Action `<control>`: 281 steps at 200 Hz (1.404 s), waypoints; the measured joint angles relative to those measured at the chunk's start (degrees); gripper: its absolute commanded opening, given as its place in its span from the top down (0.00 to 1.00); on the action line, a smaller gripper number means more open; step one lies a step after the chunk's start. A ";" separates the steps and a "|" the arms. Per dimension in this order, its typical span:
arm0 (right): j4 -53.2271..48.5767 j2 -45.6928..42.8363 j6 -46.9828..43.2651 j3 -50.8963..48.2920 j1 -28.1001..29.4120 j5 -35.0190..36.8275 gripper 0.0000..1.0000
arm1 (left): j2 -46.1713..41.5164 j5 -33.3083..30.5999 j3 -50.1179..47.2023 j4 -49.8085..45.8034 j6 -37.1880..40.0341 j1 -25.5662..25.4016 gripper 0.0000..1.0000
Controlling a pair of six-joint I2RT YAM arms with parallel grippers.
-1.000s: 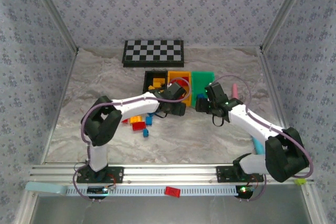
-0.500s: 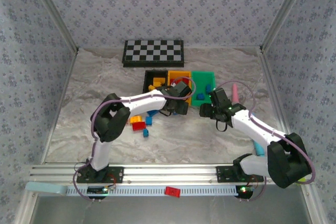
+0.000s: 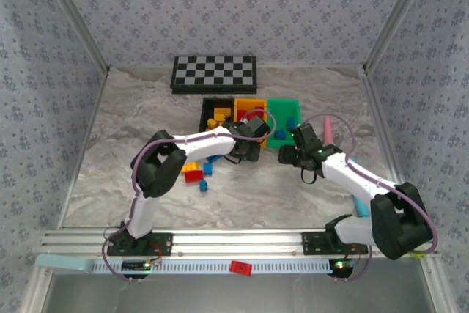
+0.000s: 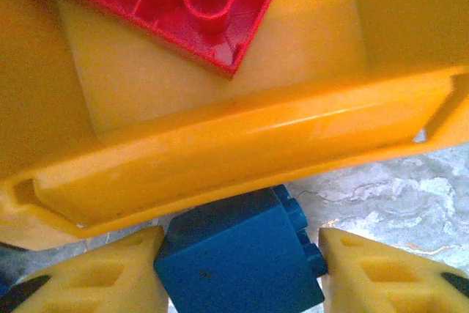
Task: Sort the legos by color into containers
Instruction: Pick up the lego from the center of the table, then place the lego in the container.
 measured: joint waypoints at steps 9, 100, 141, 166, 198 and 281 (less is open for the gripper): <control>0.04 0.00 0.00 -0.07 0.00 0.02 0.31 | -0.20 -0.17 -0.09 0.07 -0.13 -0.35 0.57; -0.07 -5.75 0.07 -4.37 -2.80 0.02 0.31 | -6.01 -1.86 -0.24 -0.44 1.14 -2.95 0.57; -0.02 -10.73 0.48 -6.86 -6.64 -0.94 0.31 | -4.55 -2.29 8.26 -1.66 4.07 -2.93 0.57; -0.02 -11.43 0.50 -7.98 -8.59 -2.38 0.31 | 0.85 -2.29 20.06 -2.69 6.60 -2.95 0.57; 0.00 -11.43 0.50 -8.48 -9.25 -4.04 0.31 | 10.99 -2.16 36.70 -6.60 9.46 -2.62 0.57; 0.22 -11.58 0.46 -8.68 -9.66 -6.25 0.31 | 25.09 -0.07 57.11 -17.11 12.61 0.52 0.55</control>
